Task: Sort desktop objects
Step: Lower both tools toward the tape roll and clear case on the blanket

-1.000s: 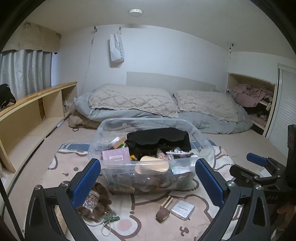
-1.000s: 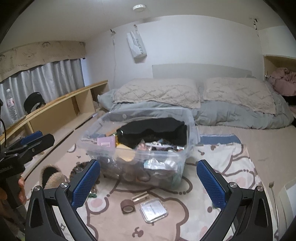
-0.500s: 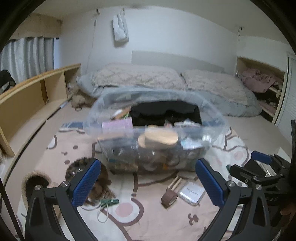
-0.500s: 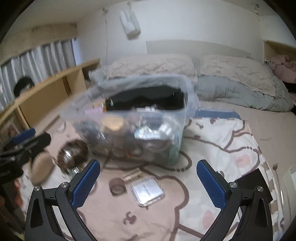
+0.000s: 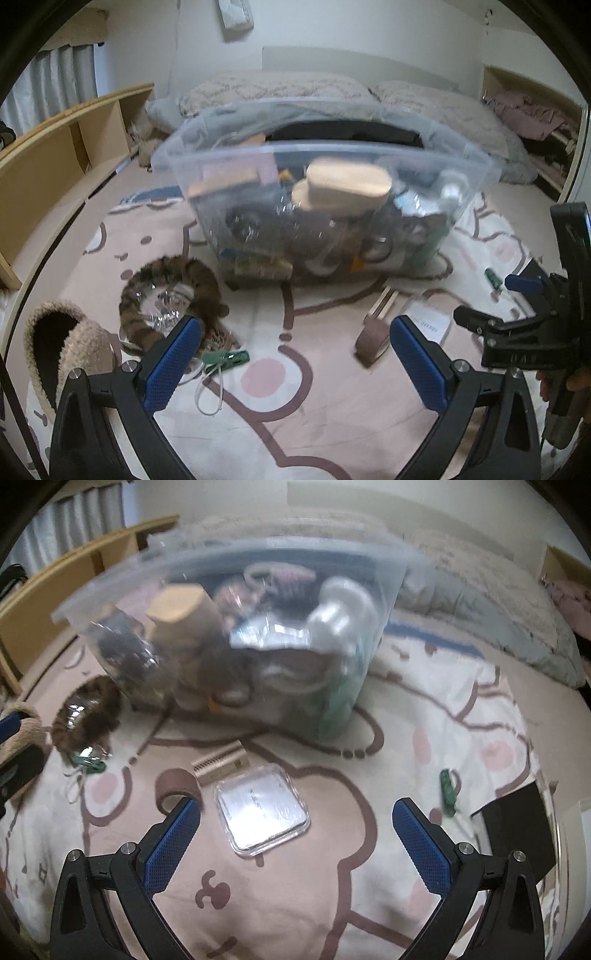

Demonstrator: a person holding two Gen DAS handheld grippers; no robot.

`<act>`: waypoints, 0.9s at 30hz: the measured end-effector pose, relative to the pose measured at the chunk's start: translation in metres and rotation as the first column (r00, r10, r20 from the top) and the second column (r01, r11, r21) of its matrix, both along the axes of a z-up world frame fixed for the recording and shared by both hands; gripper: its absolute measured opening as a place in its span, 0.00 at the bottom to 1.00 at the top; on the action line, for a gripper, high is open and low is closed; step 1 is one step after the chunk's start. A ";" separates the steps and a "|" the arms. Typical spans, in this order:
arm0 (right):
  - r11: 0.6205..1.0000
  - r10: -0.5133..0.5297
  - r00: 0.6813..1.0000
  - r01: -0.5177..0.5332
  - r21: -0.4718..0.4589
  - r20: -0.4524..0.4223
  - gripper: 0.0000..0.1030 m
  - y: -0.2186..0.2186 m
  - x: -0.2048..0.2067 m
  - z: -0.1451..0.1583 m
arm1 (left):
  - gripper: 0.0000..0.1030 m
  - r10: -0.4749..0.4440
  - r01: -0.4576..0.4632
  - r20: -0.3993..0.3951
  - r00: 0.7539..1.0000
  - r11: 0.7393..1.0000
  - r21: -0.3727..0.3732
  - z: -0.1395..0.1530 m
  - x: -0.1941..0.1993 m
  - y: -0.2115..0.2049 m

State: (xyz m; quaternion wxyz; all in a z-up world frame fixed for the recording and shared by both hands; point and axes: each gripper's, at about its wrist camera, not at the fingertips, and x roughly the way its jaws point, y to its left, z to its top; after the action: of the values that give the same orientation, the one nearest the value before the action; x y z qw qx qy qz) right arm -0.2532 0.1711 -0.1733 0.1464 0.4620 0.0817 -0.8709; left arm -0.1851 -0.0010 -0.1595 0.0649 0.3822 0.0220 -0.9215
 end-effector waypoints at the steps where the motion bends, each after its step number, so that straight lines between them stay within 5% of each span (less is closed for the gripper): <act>1: 1.000 -0.008 1.000 0.008 0.002 0.013 1.00 -0.001 -0.003 -0.004 | 1.00 -0.001 0.001 0.011 1.000 1.000 -0.001 -0.004 -0.001 -0.001; 16: 0.997 -0.083 0.987 0.082 0.015 0.139 1.00 -0.028 -0.034 -0.049 | 1.00 -0.076 0.080 0.128 0.989 0.997 -0.024 -0.053 -0.007 -0.005; 22: 0.999 -0.005 0.992 -0.001 0.048 0.126 1.00 -0.053 -0.026 -0.051 | 1.00 -0.091 0.095 0.137 0.986 0.995 -0.022 -0.058 -0.006 -0.007; 27: 0.999 0.042 0.987 -0.038 -0.028 0.156 1.00 -0.063 -0.018 -0.045 | 1.00 -0.061 0.064 0.126 0.990 0.998 -0.014 -0.055 -0.003 -0.019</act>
State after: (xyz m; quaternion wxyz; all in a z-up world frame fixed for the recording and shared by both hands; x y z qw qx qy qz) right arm -0.2709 0.1077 -0.2186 0.1757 0.5254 0.0685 -0.8297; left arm -0.1878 -0.0204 -0.2141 0.0407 0.4391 -0.0024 -0.8975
